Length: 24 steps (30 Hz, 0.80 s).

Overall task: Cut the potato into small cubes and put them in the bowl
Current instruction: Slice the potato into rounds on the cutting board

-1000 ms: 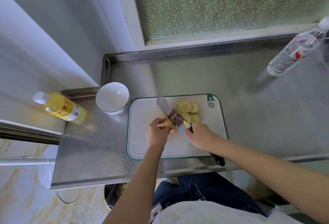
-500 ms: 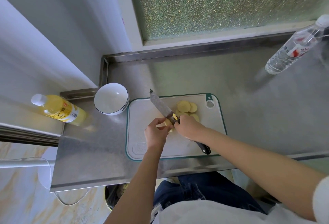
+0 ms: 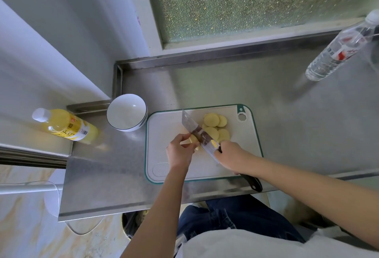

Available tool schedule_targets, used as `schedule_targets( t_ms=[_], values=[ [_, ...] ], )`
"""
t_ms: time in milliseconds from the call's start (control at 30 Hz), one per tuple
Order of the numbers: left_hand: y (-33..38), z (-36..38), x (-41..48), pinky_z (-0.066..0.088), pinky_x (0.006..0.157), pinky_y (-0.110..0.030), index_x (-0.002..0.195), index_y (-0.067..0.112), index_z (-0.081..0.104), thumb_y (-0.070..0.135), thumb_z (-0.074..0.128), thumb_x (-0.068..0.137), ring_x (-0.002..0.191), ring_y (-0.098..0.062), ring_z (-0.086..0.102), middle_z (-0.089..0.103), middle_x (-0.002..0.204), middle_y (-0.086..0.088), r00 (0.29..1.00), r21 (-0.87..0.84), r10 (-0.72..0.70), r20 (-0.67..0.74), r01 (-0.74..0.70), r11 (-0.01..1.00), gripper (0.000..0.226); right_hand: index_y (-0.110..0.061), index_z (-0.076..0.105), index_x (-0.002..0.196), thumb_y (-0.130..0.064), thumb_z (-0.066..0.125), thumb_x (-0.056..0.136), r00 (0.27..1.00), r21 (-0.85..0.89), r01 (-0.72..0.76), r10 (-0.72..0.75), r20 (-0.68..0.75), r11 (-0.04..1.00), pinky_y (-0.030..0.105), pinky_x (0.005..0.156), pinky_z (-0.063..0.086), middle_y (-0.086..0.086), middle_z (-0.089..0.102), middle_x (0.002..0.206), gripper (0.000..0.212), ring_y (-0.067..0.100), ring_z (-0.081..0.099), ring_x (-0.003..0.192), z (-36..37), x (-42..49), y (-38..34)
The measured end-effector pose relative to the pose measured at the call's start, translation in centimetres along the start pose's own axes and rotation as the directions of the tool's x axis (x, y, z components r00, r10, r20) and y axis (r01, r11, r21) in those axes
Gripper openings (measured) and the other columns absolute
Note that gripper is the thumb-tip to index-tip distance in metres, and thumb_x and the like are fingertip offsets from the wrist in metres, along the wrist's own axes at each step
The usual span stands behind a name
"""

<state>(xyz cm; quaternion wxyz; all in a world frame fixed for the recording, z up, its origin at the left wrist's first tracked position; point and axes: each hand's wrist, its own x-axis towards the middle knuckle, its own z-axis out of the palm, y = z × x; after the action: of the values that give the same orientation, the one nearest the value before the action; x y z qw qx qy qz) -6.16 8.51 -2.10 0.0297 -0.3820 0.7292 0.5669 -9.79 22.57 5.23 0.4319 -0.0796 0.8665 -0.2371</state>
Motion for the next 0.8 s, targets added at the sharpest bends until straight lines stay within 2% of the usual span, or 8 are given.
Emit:
schedule_targets(
  t_ms=[67,167,300,433,567,700,800],
  values=[
    [0.0,-0.1,0.1,0.056,0.065,-0.024,0.099,0.011,0.065,0.006,0.073,0.077,0.064,-0.015,0.065,0.066,0.095,-0.001,1.000,0.004,-0.003,-0.003,0.003,1.000,0.024,-0.012,0.042,0.074,-0.020,0.035,0.097,1.000,0.028,0.005,-0.005,0.009,1.000,0.019,0.037,0.034,0.002,0.043,0.067,0.026,0.014,0.040,0.049,0.0,0.1,-0.1],
    [0.0,-0.1,0.2,0.051,0.054,-0.012,0.098,0.010,0.065,0.007,0.073,0.077,0.063,-0.014,0.065,0.067,0.094,-0.003,1.000,0.012,0.001,-0.006,-0.001,1.000,0.023,-0.017,0.036,0.067,-0.020,0.036,0.098,1.000,0.033,0.021,-0.021,-0.003,0.999,0.020,0.040,0.032,0.001,0.041,0.066,0.031,0.013,0.039,0.049,0.3,0.7,-0.3],
    [0.0,-0.1,0.1,0.057,0.066,-0.026,0.097,0.012,0.065,0.008,0.074,0.076,0.067,-0.017,0.067,0.067,0.095,-0.002,1.000,0.014,0.009,-0.003,-0.009,1.000,0.023,-0.019,0.033,0.065,-0.019,0.038,0.098,0.999,0.069,0.047,-0.045,-0.020,0.997,0.022,0.046,0.028,0.000,0.040,0.063,0.033,0.012,0.038,0.052,1.1,2.2,-0.7],
    [0.1,-0.1,0.1,0.059,0.074,-0.038,0.097,0.012,0.065,0.009,0.074,0.076,0.065,-0.013,0.065,0.062,0.076,0.013,1.000,0.000,-0.011,0.012,0.011,1.000,0.023,-0.020,0.034,0.064,-0.019,0.040,0.098,0.998,0.095,0.051,-0.047,-0.038,0.994,0.023,0.047,0.026,-0.001,0.041,0.062,0.034,0.011,0.038,0.053,1.5,3.3,-1.0],
    [0.1,-0.2,0.1,0.059,0.074,-0.040,0.096,0.012,0.065,0.008,0.075,0.075,0.066,-0.012,0.066,0.062,0.078,0.014,1.000,-0.007,-0.002,0.018,0.002,1.000,0.024,-0.019,0.037,0.064,-0.021,0.039,0.098,0.997,0.102,0.069,-0.064,-0.052,0.992,0.023,0.048,0.029,-0.001,0.042,0.062,0.034,0.013,0.040,0.055,2.1,3.9,-1.1],
    [0.1,-0.2,0.1,0.059,0.073,-0.038,0.099,0.010,0.064,0.010,0.077,0.074,0.066,-0.011,0.066,0.061,0.079,0.016,1.000,0.000,0.000,0.026,0.000,1.000,0.028,-0.013,0.044,0.071,-0.028,0.038,0.099,0.994,0.123,0.100,-0.093,-0.064,0.987,0.027,0.057,0.034,-0.001,0.043,0.061,0.032,0.018,0.045,0.062,3.0,4.5,-0.8],
    [0.0,-0.3,0.1,0.059,0.068,-0.031,0.101,0.008,0.064,0.010,0.076,0.074,0.068,-0.009,0.066,0.061,0.081,0.016,1.000,-0.003,0.007,0.025,-0.007,1.000,0.030,-0.016,0.044,0.074,-0.027,0.038,0.099,0.992,0.120,0.117,-0.111,-0.059,0.986,0.024,0.054,0.033,-0.001,0.044,0.061,0.029,0.013,0.043,0.057,3.3,4.6,-0.6]
  ],
)
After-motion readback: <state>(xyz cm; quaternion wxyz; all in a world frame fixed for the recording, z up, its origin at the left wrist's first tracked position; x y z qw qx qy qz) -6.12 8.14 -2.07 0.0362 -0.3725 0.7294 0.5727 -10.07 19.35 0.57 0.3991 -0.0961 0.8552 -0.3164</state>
